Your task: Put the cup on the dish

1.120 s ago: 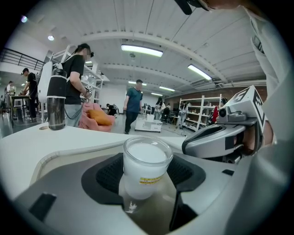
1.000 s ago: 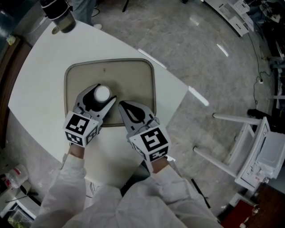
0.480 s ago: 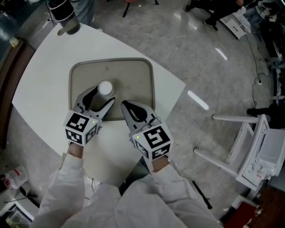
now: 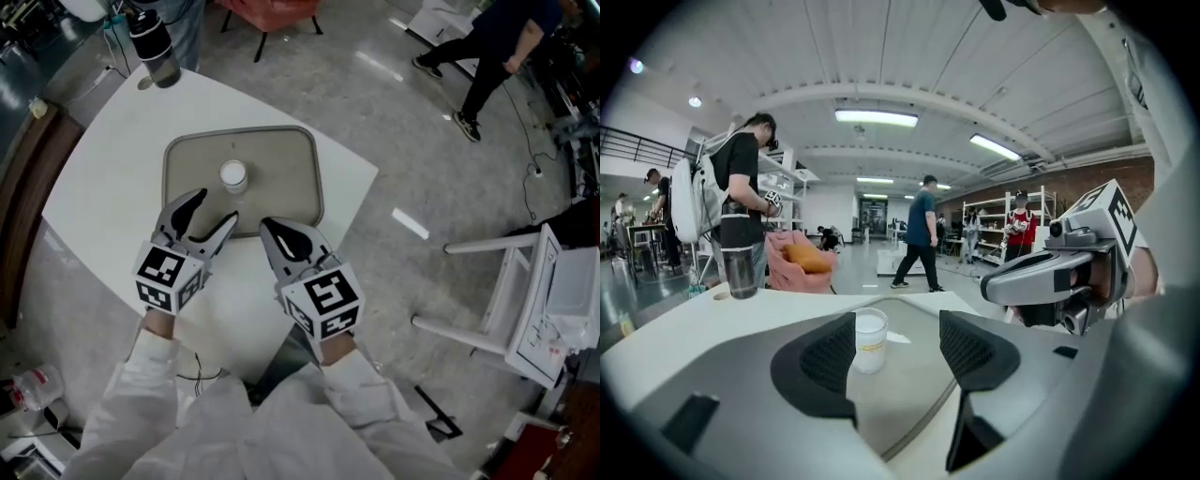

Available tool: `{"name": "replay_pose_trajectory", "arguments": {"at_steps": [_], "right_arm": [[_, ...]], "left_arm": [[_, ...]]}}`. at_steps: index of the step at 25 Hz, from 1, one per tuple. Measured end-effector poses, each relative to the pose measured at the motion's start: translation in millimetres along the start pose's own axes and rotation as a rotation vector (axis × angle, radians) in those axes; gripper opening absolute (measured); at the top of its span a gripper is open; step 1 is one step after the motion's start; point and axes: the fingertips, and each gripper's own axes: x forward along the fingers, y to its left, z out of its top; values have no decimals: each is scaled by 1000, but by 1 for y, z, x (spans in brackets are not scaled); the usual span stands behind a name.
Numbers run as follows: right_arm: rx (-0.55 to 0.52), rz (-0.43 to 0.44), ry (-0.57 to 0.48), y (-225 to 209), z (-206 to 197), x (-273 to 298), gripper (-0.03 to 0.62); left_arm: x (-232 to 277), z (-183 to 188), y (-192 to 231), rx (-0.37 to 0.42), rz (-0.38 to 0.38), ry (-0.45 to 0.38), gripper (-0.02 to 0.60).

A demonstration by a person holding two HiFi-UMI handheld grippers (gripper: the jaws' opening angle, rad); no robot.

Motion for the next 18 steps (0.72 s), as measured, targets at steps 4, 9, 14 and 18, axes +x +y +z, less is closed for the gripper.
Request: {"name": "replay_pose_trajectory", "arguments": {"at_steps": [4,9,14,18], "right_arm": [[-29,-11,-41,32,14,-22,12],[-48,-31,-76,65,20,-50,12],[-77,-60,-107,96,26,-78,12],[-104,-80,-115,114,27,-102,12]], "left_arm": [[-39,14,-19,39,-19,-39,279],[-83,26,-51,83,-44,-90,278],[-126,36,-74,102,-52,-162,263],[-151,27,-95,121,-75,-157,189]]}}
